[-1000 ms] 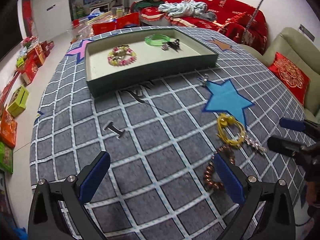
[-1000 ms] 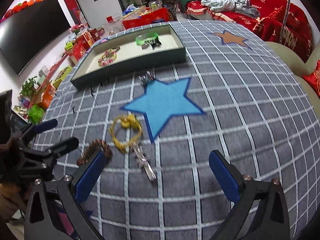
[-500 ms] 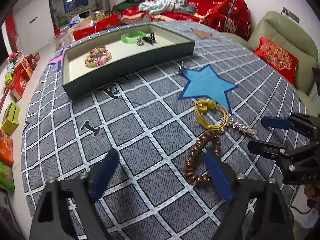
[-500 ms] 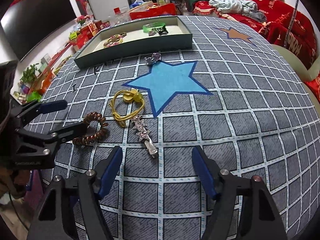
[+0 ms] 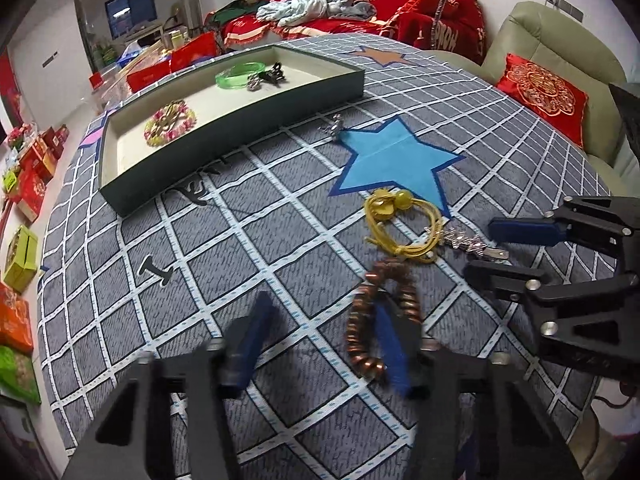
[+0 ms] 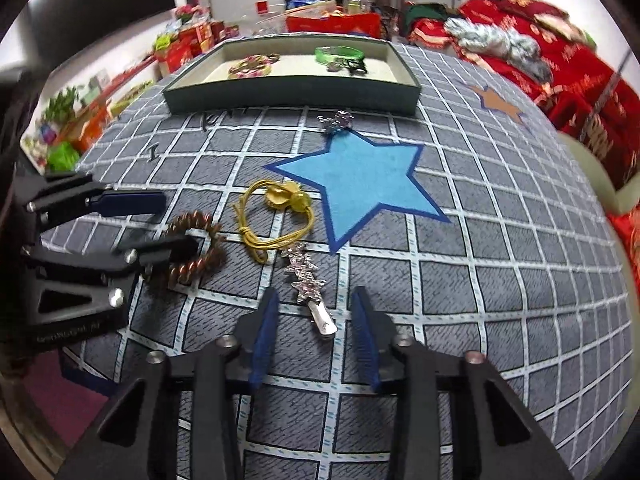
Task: Organize jewelry
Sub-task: 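Grasp the brown coiled hair tie with the left tool while the right tool grasps the silver star hairpin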
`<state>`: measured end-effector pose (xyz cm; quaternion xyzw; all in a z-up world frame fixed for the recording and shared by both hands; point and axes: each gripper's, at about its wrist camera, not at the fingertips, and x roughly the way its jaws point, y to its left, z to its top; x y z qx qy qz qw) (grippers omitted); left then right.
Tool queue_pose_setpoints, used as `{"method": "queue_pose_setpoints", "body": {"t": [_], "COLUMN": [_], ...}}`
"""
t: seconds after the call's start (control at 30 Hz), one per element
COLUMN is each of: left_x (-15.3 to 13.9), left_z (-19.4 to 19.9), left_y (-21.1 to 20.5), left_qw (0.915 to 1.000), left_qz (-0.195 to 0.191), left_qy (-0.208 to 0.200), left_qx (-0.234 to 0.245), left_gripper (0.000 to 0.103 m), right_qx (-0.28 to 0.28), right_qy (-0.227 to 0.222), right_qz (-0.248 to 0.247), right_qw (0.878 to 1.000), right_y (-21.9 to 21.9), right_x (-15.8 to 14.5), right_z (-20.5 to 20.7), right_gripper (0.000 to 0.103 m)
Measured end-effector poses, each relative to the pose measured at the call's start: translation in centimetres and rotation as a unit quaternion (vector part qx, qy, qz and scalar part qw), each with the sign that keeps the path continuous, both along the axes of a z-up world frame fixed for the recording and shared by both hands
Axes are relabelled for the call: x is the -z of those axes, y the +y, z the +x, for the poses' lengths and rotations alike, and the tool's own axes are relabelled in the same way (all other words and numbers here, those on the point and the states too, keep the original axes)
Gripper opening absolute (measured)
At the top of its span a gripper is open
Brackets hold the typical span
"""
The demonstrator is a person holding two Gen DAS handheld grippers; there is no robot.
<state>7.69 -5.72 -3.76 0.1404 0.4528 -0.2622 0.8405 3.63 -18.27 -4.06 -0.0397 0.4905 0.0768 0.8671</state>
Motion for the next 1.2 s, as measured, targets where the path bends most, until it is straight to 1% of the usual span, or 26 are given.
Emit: {"method": "queue_pose_setpoints", "body": {"t": [0.03,0.07,0.13,0.47,0.7,0.9,0.97,1.1,1.13,1.17,1.2], "left_x": [0.0,-0.1,-0.1,-0.6,-1.6,-1.6,-1.4,-1.1,-1.1,-1.1,-1.1], "left_z": [-0.1,-0.2,-0.2,0.4,0.8,1.1,1.2,1.2,1.2,1.3,1.3], "left_y": [-0.1,-0.2,-0.3,1.2,1.5,1.6,1.5,1.5,1.5,1.6,1.7], "left_qw": [1.0000,1.0000,1.0000,0.9985,0.9977,0.9975,0.9978,0.9984,0.9984,0.9983,0.9983], "left_qz": [0.000,0.000,-0.002,-0.045,-0.060,-0.061,-0.056,-0.040,-0.039,-0.037,-0.034], "left_qy": [-0.001,-0.001,-0.001,0.025,0.020,0.029,0.032,0.025,0.024,0.023,0.019], "left_qx": [0.003,0.005,0.006,-0.021,-0.023,-0.020,-0.019,-0.030,-0.034,-0.038,-0.045], "left_gripper": [0.047,0.040,0.032,0.032,0.032,0.032,0.032,0.032,0.037,0.061,0.077], "right_qx": [-0.003,-0.005,-0.005,0.021,0.047,0.047,0.046,0.047,0.048,0.049,0.051], "right_qy": [0.001,0.002,0.001,0.006,0.000,-0.002,-0.001,0.000,-0.001,-0.001,-0.001], "right_qz": [0.001,-0.003,-0.011,0.022,0.055,0.059,0.062,0.072,0.074,0.076,0.078], "right_qw": [1.000,1.000,1.000,1.000,0.997,0.997,0.997,0.996,0.996,0.996,0.996], "right_y": [0.2,0.4,0.7,-1.0,-2.4,-2.2,-2.2,-2.3,-2.4,-2.4,-2.6], "right_x": [0.0,-0.1,-0.1,-1.0,-2.0,-2.3,-2.2,-2.2,-2.2,-2.2,-2.2], "right_z": [0.0,0.0,-0.1,-0.5,-0.1,0.7,0.8,0.7,0.6,0.5,0.5], "right_gripper": [0.026,0.017,0.016,0.016,0.016,0.016,0.016,0.016,0.016,0.016,0.016]}}
